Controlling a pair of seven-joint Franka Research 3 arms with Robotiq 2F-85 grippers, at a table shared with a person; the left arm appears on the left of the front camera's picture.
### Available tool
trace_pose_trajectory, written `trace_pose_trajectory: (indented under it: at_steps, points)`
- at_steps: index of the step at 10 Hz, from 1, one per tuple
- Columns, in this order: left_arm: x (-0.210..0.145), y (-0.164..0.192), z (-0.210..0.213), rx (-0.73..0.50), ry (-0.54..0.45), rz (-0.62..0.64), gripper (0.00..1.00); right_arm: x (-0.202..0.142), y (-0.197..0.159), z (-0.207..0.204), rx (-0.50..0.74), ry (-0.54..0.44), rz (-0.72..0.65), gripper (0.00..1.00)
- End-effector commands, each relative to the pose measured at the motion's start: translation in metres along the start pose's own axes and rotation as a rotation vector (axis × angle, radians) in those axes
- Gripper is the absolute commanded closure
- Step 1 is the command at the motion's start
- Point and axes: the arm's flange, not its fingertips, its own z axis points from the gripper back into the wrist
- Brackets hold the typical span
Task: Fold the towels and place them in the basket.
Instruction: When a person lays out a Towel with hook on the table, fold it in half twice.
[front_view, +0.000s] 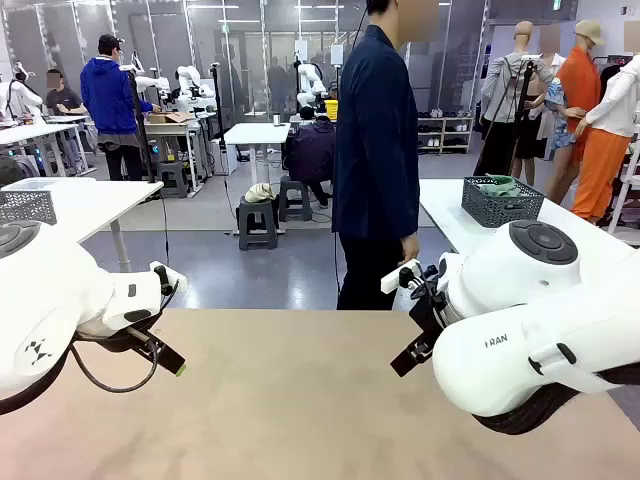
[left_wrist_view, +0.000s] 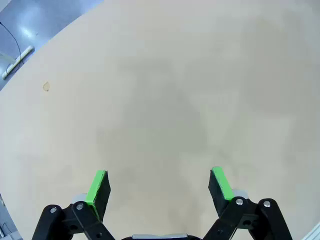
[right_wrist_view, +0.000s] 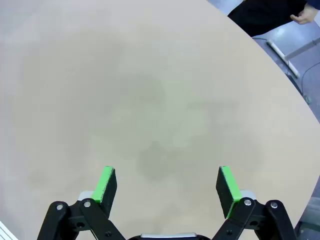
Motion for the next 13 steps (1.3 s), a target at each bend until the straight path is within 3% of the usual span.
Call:
trace_pose_trajectory:
  at_steps: [1,11,13]
  points:
    - [0.000,0.000,0.000,0.000,0.000,0.000,0.00,0.000,0.000,0.000,0.000,0.000,0.000,0.00]
    - [0.000,0.000,0.000,0.000,0.000,-0.001,0.00,0.000,0.000,0.000,-0.001,0.000,0.003,0.00]
    - [0.010,0.019,0.013,-0.017,-0.029,-0.002,0.00,0.007,-0.018,0.013,0.029,-0.028,-0.008,0.00]
